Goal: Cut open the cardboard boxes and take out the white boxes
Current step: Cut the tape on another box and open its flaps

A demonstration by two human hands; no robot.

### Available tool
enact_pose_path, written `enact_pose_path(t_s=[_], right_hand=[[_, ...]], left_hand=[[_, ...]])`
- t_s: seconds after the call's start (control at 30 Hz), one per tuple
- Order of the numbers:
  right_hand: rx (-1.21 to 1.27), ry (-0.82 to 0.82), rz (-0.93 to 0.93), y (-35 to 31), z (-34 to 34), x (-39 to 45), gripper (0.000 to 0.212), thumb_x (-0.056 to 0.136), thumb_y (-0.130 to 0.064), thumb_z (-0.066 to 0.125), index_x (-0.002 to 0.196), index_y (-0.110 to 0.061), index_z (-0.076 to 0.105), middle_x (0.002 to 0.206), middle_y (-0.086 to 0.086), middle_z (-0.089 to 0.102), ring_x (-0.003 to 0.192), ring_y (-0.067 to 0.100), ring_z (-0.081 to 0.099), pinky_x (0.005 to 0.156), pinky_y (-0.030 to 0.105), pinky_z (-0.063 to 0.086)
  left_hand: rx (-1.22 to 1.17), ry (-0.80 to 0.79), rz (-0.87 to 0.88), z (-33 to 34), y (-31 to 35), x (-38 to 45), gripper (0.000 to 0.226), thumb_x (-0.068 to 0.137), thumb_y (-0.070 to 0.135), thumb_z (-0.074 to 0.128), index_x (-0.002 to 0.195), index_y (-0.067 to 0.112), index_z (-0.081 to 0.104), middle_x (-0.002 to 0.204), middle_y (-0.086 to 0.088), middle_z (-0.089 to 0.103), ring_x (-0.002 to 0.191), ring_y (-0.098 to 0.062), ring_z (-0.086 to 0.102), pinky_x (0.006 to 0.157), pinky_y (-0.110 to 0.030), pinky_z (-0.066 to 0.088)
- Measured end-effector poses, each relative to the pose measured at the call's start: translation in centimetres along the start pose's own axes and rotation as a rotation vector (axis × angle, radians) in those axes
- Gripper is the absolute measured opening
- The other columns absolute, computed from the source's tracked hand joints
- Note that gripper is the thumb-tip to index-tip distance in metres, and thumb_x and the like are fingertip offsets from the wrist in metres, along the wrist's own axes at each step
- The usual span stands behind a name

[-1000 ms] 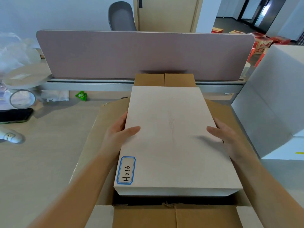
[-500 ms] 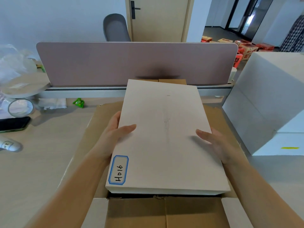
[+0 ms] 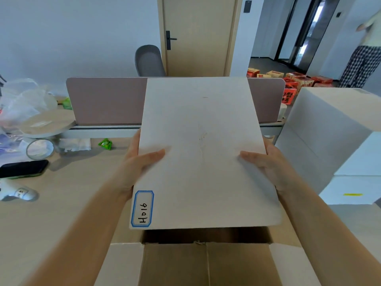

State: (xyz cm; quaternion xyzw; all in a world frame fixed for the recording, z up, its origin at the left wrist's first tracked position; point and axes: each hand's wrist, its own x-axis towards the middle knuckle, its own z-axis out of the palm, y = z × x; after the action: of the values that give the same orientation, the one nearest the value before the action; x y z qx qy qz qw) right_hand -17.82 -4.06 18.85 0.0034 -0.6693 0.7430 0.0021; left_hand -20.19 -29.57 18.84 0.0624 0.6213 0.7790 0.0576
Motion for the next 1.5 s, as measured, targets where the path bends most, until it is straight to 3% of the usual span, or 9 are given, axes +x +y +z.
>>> enact_pose_path(t_s=[0.17, 0.27, 0.4, 0.7, 0.87, 1.0, 1.2, 1.4, 1.5], right_hand=[[-0.084, 0.024, -0.067, -3.3, 0.1, -0.8, 0.07, 0.055, -0.016, 0.066, 0.122, -0.013, 0.047, 0.102, 0.003, 0.065, 0.086, 0.016, 0.066, 0.066, 0.021, 0.056], [-0.094, 0.003, -0.119, -5.1, -0.7, -2.2, 0.071, 0.055, -0.006, 0.073, 0.121, -0.012, 0.047, 0.093, 0.0, 0.066, 0.073, 0.007, 0.068, 0.061, 0.018, 0.054], [-0.072, -0.004, -0.167, -6.9, -2.6, -5.3, 0.047, 0.064, 0.002, 0.066, 0.107, -0.012, 0.054, 0.073, -0.007, 0.072, 0.064, 0.006, 0.068, 0.053, 0.017, 0.052], [-0.074, 0.163, -0.226, -8.6, -11.6, -16.3, 0.029, 0.083, 0.006, 0.049, 0.092, -0.019, 0.06, 0.066, -0.009, 0.071, 0.057, 0.006, 0.067, 0.046, 0.016, 0.05], [-0.072, 0.192, -0.194, -8.5, -18.4, -23.9, 0.042, 0.064, -0.006, 0.056, 0.105, -0.011, 0.06, 0.082, 0.0, 0.071, 0.068, 0.013, 0.069, 0.054, 0.021, 0.054], [-0.073, 0.237, -0.139, -7.5, -23.6, -29.1, 0.039, 0.065, -0.011, 0.06, 0.103, -0.01, 0.06, 0.075, -0.004, 0.072, 0.065, 0.011, 0.069, 0.053, 0.02, 0.053], [-0.127, 0.319, -0.034, -5.1, -29.9, -32.0, 0.097, 0.013, -0.052, 0.086, 0.098, -0.015, 0.06, 0.079, -0.007, 0.074, 0.069, 0.007, 0.07, 0.054, 0.016, 0.052], [-0.063, 0.386, 0.12, -0.9, -34.7, -31.0, 0.106, 0.003, -0.049, 0.087, 0.099, -0.014, 0.06, 0.077, -0.003, 0.074, 0.066, 0.012, 0.07, 0.05, 0.02, 0.052], [-0.038, 0.369, 0.179, 0.6, -36.3, -30.1, 0.098, 0.007, -0.037, 0.09, 0.097, -0.014, 0.059, 0.076, -0.002, 0.074, 0.065, 0.013, 0.071, 0.049, 0.02, 0.052]], left_hand=[[-0.011, -0.052, 0.045, 1.3, 3.1, -0.8, 0.04, 0.083, 0.0, 0.055, 0.108, 0.031, 0.052, 0.082, 0.005, 0.072, 0.067, -0.012, 0.07, 0.052, -0.023, 0.054], [0.017, -0.081, 0.042, 2.9, 4.1, -1.7, 0.031, 0.084, 0.002, 0.054, 0.107, 0.024, 0.055, 0.077, 0.004, 0.073, 0.063, -0.012, 0.069, 0.049, -0.021, 0.052], [0.05, -0.145, 0.051, 5.8, 4.9, -3.1, 0.021, 0.084, 0.005, 0.054, 0.101, 0.016, 0.059, 0.07, 0.003, 0.072, 0.057, -0.01, 0.068, 0.046, -0.018, 0.05], [0.118, -0.389, 0.098, 16.5, 3.9, -6.7, 0.045, 0.063, 0.013, 0.069, 0.105, 0.021, 0.057, 0.08, 0.006, 0.073, 0.071, -0.013, 0.069, 0.056, -0.022, 0.054], [0.089, -0.5, 0.057, 24.5, 0.7, -11.0, 0.036, 0.066, 0.012, 0.066, 0.101, 0.017, 0.06, 0.082, 0.003, 0.072, 0.071, -0.013, 0.069, 0.06, -0.022, 0.055], [0.14, -0.495, 0.0, 30.0, -2.8, -14.2, 0.045, 0.063, 0.011, 0.073, 0.106, 0.014, 0.059, 0.083, 0.001, 0.071, 0.07, -0.011, 0.068, 0.061, -0.02, 0.054], [0.069, -0.481, -0.151, 35.9, -8.2, -16.2, 0.025, 0.088, 0.003, 0.051, 0.106, 0.02, 0.056, 0.079, 0.008, 0.072, 0.068, -0.003, 0.067, 0.055, -0.014, 0.051], [0.012, -0.483, -0.294, 39.0, -13.9, -14.0, 0.058, 0.071, 0.01, 0.068, 0.125, 0.012, 0.048, 0.108, -0.004, 0.068, 0.087, -0.011, 0.068, 0.065, -0.019, 0.055], [-0.007, -0.45, -0.345, 40.2, -16.5, -13.1, 0.052, 0.083, 0.001, 0.061, 0.13, 0.011, 0.044, 0.114, -0.005, 0.065, 0.097, -0.014, 0.064, 0.075, -0.018, 0.055]])
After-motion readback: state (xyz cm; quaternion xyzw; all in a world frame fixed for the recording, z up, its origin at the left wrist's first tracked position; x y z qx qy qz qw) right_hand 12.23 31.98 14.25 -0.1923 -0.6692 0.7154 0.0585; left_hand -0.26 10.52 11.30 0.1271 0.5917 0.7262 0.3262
